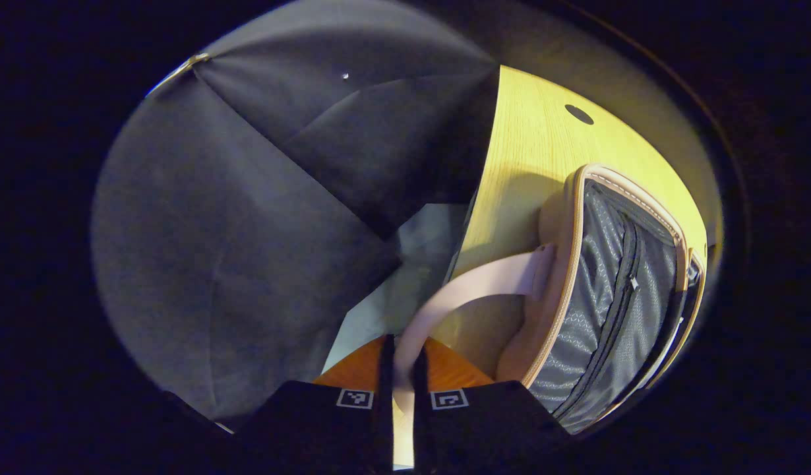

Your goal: First open the suitcase, pack the skin care products into it, and then close the suitcase.

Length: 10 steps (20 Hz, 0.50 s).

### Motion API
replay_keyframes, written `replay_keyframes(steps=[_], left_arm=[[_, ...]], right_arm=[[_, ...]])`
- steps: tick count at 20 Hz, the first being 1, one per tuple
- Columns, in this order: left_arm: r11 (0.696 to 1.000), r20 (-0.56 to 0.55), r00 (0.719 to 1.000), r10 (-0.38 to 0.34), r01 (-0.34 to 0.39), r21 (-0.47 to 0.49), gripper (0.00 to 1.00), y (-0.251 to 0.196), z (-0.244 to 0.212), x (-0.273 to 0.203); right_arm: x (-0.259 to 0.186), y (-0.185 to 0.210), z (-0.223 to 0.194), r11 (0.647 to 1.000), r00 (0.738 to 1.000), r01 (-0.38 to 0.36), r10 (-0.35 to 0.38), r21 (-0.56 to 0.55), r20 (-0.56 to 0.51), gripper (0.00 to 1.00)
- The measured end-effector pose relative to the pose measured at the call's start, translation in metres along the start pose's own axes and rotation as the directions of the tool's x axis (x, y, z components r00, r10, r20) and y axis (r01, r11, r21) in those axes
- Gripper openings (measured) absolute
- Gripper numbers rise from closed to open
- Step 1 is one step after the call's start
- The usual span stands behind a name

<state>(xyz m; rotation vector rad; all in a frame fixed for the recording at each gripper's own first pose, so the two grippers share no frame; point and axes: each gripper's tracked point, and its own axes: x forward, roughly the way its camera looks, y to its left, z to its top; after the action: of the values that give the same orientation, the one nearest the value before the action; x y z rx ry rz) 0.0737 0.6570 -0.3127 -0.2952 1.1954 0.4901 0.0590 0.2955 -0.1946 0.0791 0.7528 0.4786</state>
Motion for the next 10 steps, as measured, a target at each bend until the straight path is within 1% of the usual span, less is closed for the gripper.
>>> replay_keyframes(steps=[2, 5, 8, 10], left_arm=[[1.000, 0.053, 0.999, -0.013, 0.014, -0.021, 0.11, 0.001, 0.007, -0.014], [0.999, 0.100, 0.994, -0.043, 0.042, 0.014, 0.08, 0.005, 0.017, -0.045], [0.994, 0.194, 0.975, -0.112, 0.111, 0.016, 0.08, 0.001, 0.030, -0.102], [0.986, 0.256, 0.953, -0.165, 0.167, 0.013, 0.08, -0.012, 0.035, -0.148]], right_arm=[[-0.004, 0.005, 0.000, 1.000, 1.000, -0.012, 0.012, 0.000, 0.009, 0.98], [-0.011, 0.002, 0.001, 1.000, 0.999, -0.018, 0.018, -0.019, 0.029, 0.98], [-0.013, -0.008, 0.002, 0.999, 0.998, -0.049, 0.050, -0.018, 0.039, 0.98], [-0.015, -0.018, 0.005, 0.998, 0.997, -0.062, 0.062, -0.014, 0.048, 0.98]])
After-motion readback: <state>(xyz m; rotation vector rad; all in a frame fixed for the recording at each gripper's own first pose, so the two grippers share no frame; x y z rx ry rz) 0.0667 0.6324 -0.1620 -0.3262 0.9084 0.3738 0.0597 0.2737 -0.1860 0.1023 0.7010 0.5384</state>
